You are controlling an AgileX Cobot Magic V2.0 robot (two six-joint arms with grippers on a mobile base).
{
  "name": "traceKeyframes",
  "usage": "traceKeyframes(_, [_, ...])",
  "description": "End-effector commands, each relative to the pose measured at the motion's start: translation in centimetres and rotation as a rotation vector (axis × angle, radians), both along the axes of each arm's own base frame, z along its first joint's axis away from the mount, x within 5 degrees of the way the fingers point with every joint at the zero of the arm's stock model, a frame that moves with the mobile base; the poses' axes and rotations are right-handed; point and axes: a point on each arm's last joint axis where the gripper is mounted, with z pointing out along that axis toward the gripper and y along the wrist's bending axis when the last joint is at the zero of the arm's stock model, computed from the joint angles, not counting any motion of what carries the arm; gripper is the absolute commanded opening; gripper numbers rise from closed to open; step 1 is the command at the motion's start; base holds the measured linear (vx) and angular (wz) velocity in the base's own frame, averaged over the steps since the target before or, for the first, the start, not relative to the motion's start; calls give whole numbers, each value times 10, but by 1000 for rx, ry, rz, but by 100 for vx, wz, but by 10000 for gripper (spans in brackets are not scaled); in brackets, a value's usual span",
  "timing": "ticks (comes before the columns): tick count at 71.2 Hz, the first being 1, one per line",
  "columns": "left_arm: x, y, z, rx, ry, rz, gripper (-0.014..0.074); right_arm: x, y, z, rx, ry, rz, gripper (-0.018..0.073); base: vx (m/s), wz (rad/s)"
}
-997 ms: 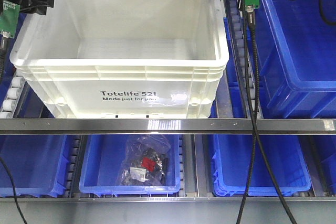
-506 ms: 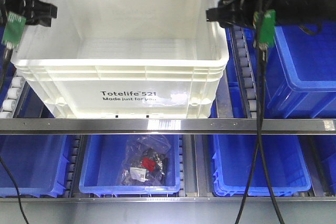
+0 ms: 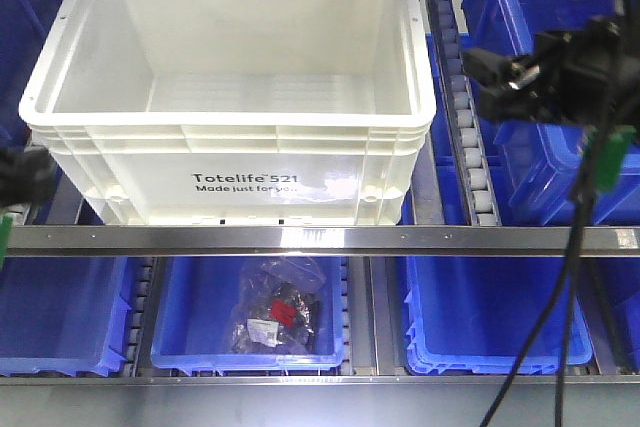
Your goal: Place moving items into box and shelve
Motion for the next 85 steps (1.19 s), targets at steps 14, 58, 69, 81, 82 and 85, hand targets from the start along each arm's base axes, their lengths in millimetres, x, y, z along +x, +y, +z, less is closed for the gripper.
traceKeyframes(14, [-76, 5, 12, -83, -339, 11, 430, -61, -24, -10, 41, -191, -48, 505, 0, 0])
traceKeyframes(58, [-69, 9, -21, -129, -494, 76, 382, -80, -41, -60, -2, -313, -142, 496, 0, 0])
traceKeyframes(69, [-69, 9, -22, -129, -483, 74, 71, -80, -41, -60, -1, -312, -143, 198, 0, 0])
traceKeyframes(81, [-70, 9, -23, -128, -477, 73, -28, -80, -41, -61, 2, -308, -143, -18, 0, 0])
traceKeyframes(82, [-70, 9, -23, -128, -477, 73, -28, -80, -41, -61, 2, -308, -143, -18, 0, 0])
traceKeyframes(85, [-70, 9, -24, -127, -468, 72, -28, -80, -41, -61, 5, -307, -144, -17, 0, 0])
